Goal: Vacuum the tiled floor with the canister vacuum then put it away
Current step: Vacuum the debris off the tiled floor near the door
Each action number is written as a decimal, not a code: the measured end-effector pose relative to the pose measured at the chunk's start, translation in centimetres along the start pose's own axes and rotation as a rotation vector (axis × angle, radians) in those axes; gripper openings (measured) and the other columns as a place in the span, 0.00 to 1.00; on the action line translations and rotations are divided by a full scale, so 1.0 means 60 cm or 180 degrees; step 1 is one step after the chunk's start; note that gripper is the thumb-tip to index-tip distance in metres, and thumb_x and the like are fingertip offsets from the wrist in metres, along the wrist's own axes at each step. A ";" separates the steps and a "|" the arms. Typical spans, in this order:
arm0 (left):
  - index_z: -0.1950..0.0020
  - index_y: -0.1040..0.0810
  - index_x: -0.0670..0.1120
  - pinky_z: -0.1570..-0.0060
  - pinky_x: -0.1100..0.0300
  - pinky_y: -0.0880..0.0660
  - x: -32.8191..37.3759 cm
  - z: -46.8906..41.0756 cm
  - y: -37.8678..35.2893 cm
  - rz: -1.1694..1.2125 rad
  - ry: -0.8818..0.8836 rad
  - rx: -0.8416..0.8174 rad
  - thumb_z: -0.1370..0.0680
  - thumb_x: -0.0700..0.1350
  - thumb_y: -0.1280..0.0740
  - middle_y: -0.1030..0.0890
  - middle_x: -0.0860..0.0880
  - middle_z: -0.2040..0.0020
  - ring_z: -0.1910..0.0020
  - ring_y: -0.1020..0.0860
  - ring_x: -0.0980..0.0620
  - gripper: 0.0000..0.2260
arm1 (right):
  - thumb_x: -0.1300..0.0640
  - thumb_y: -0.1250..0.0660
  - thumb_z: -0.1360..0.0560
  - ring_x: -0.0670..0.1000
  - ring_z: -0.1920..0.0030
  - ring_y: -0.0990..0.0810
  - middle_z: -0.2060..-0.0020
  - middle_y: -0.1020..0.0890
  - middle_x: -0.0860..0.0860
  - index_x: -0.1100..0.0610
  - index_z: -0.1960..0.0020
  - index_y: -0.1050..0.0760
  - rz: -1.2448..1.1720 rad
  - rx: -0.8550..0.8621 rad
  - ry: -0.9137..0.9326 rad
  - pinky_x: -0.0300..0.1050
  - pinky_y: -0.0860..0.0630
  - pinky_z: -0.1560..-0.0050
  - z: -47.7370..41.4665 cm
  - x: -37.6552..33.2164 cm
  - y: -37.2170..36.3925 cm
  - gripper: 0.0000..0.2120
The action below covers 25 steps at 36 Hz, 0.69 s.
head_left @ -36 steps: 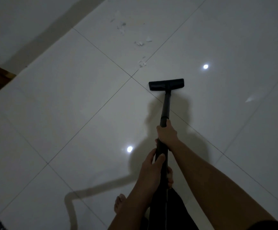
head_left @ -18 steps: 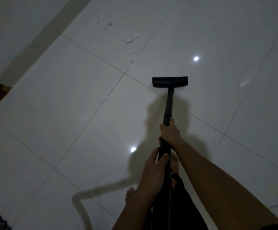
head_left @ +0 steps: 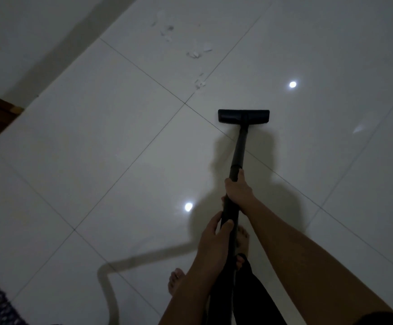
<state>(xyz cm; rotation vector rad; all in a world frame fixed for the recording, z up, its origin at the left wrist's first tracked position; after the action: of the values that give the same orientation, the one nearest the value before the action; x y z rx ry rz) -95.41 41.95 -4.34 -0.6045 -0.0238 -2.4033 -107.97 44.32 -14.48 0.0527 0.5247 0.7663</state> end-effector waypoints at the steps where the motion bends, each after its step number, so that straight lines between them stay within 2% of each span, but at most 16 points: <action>1: 0.31 0.33 0.52 0.77 0.62 0.30 0.010 -0.005 -0.002 0.0078 -0.0021 0.0032 0.19 0.46 0.42 0.23 0.45 0.65 0.77 0.28 0.50 0.16 | 0.54 0.46 0.19 0.51 0.68 0.23 0.43 0.24 0.62 0.46 0.21 0.59 0.0067 -0.0044 0.0016 0.44 0.24 0.66 -0.007 -0.013 0.000 0.32; 4: 0.30 0.34 0.53 0.77 0.63 0.31 0.039 -0.019 -0.012 0.0301 -0.0071 0.0095 0.19 0.45 0.42 0.24 0.46 0.71 0.79 0.28 0.50 0.17 | 0.55 0.45 0.19 0.52 0.66 0.23 0.41 0.25 0.63 0.46 0.21 0.60 0.0286 -0.0161 0.0054 0.50 0.21 0.54 -0.025 -0.052 -0.001 0.32; 6: 0.29 0.34 0.53 0.79 0.64 0.31 0.057 -0.026 -0.017 0.0473 -0.0065 0.0135 0.19 0.44 0.43 0.24 0.46 0.73 0.81 0.29 0.51 0.18 | 0.55 0.45 0.19 0.52 0.66 0.23 0.40 0.25 0.64 0.46 0.21 0.61 0.0424 -0.0225 0.0073 0.50 0.21 0.55 -0.038 -0.077 -0.003 0.33; 9: 0.28 0.35 0.52 0.79 0.64 0.31 0.081 -0.041 -0.020 0.0608 -0.0069 0.0154 0.19 0.45 0.43 0.25 0.43 0.67 0.81 0.28 0.51 0.18 | 0.57 0.45 0.19 0.54 0.65 0.23 0.37 0.28 0.65 0.48 0.21 0.61 0.0745 -0.0306 0.0081 0.47 0.21 0.62 -0.055 -0.114 -0.008 0.33; 10: 0.28 0.35 0.52 0.79 0.64 0.30 0.088 -0.048 -0.018 0.0626 -0.0063 0.0185 0.19 0.46 0.43 0.25 0.42 0.66 0.81 0.28 0.51 0.18 | 0.58 0.45 0.19 0.55 0.62 0.21 0.34 0.30 0.65 0.51 0.21 0.59 0.0903 -0.0342 0.0136 0.47 0.22 0.63 -0.060 -0.126 -0.012 0.33; 12: 0.28 0.35 0.52 0.78 0.63 0.30 0.103 -0.063 -0.008 0.0633 -0.0057 0.0257 0.19 0.47 0.42 0.25 0.42 0.64 0.80 0.28 0.51 0.18 | 0.62 0.44 0.20 0.60 0.49 0.21 0.26 0.40 0.62 0.59 0.22 0.49 0.1317 -0.0439 0.0272 0.53 0.21 0.52 -0.067 -0.151 -0.023 0.28; 13: 0.28 0.35 0.52 0.78 0.63 0.29 0.111 -0.071 -0.002 0.0621 -0.0073 0.0282 0.19 0.47 0.42 0.24 0.42 0.64 0.80 0.28 0.50 0.18 | 0.63 0.44 0.20 0.61 0.46 0.22 0.24 0.42 0.60 0.61 0.23 0.47 0.1390 -0.0466 0.0364 0.54 0.22 0.49 -0.073 -0.163 -0.029 0.27; 16: 0.29 0.34 0.52 0.78 0.63 0.29 0.133 -0.095 0.015 0.0609 -0.0111 0.0345 0.19 0.47 0.42 0.24 0.42 0.64 0.79 0.27 0.50 0.18 | 0.62 0.45 0.20 0.49 0.63 0.26 0.31 0.33 0.64 0.54 0.22 0.51 0.1064 -0.0421 0.0468 0.43 0.25 0.64 -0.095 -0.194 -0.039 0.29; 17: 0.29 0.34 0.52 0.78 0.64 0.30 0.140 -0.103 0.019 0.0630 -0.0115 0.0346 0.19 0.47 0.42 0.23 0.42 0.64 0.79 0.27 0.51 0.17 | 0.62 0.45 0.20 0.48 0.66 0.28 0.32 0.31 0.64 0.53 0.22 0.53 0.1037 -0.0369 0.0448 0.42 0.26 0.66 -0.104 -0.205 -0.042 0.30; 21: 0.30 0.35 0.50 0.77 0.63 0.29 0.176 -0.137 0.033 0.0756 -0.0087 0.0307 0.19 0.47 0.41 0.23 0.40 0.64 0.78 0.27 0.49 0.18 | 0.60 0.45 0.20 0.56 0.60 0.20 0.32 0.32 0.64 0.50 0.21 0.62 0.1174 -0.0395 0.0293 0.47 0.22 0.65 -0.137 -0.244 -0.063 0.34; 25: 0.29 0.35 0.51 0.79 0.63 0.30 0.225 -0.176 0.057 0.0838 -0.0195 0.0296 0.19 0.46 0.41 0.25 0.42 0.66 0.78 0.28 0.49 0.18 | 0.59 0.45 0.20 0.54 0.65 0.22 0.39 0.27 0.66 0.46 0.22 0.64 0.1066 -0.0404 0.0245 0.47 0.22 0.66 -0.170 -0.301 -0.082 0.36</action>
<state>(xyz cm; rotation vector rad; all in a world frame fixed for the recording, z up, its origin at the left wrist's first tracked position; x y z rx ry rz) -106.97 29.49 -8.47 -0.5986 -0.0770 -2.1171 -120.43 27.16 -16.69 -0.0074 0.5460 1.1309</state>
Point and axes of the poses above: each hand's wrist, its own z-axis away from the middle knuckle, its own y-axis out of the back of the hand, x = y × z, the point moved 7 cm from there along -z, towards the middle knuckle
